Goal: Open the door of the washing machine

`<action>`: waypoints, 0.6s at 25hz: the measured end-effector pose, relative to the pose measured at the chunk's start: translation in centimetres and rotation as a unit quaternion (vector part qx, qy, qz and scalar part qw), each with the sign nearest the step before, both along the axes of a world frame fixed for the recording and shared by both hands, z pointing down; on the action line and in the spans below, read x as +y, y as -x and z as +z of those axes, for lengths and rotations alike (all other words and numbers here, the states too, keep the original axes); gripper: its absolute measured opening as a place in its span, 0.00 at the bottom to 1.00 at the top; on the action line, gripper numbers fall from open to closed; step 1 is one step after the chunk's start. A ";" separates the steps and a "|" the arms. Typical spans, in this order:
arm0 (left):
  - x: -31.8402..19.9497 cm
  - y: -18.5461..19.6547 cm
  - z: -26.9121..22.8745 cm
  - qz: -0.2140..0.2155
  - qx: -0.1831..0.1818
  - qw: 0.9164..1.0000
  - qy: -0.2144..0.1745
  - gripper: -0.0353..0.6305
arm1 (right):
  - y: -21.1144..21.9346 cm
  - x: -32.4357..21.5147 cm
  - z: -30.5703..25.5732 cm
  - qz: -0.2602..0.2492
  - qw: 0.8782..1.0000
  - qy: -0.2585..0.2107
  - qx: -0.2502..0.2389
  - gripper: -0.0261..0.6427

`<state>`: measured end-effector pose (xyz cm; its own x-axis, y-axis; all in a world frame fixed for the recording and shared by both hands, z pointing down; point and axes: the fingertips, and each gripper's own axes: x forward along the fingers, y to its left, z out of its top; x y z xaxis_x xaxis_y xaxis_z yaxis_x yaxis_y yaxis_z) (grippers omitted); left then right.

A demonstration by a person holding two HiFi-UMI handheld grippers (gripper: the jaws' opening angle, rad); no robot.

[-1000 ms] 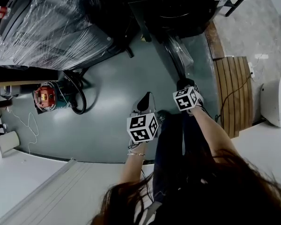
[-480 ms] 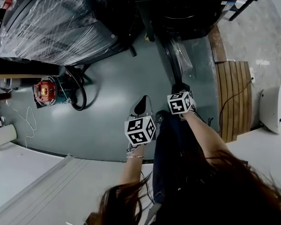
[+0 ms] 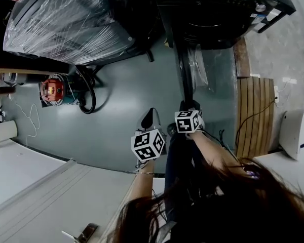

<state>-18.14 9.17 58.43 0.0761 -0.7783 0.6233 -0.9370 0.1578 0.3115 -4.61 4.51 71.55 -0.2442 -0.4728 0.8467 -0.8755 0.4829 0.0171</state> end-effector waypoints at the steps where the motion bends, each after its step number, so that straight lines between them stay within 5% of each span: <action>1: 0.1 0.2 0.1 -0.005 0.000 1.000 0.002 0.07 | 0.4 0.1 0.0 -0.002 1.000 0.001 -0.003 0.17; 15: -0.9 5.0 0.7 0.028 -0.001 1.000 0.004 0.07 | 4.8 0.9 0.1 0.026 1.000 0.008 -0.005 0.18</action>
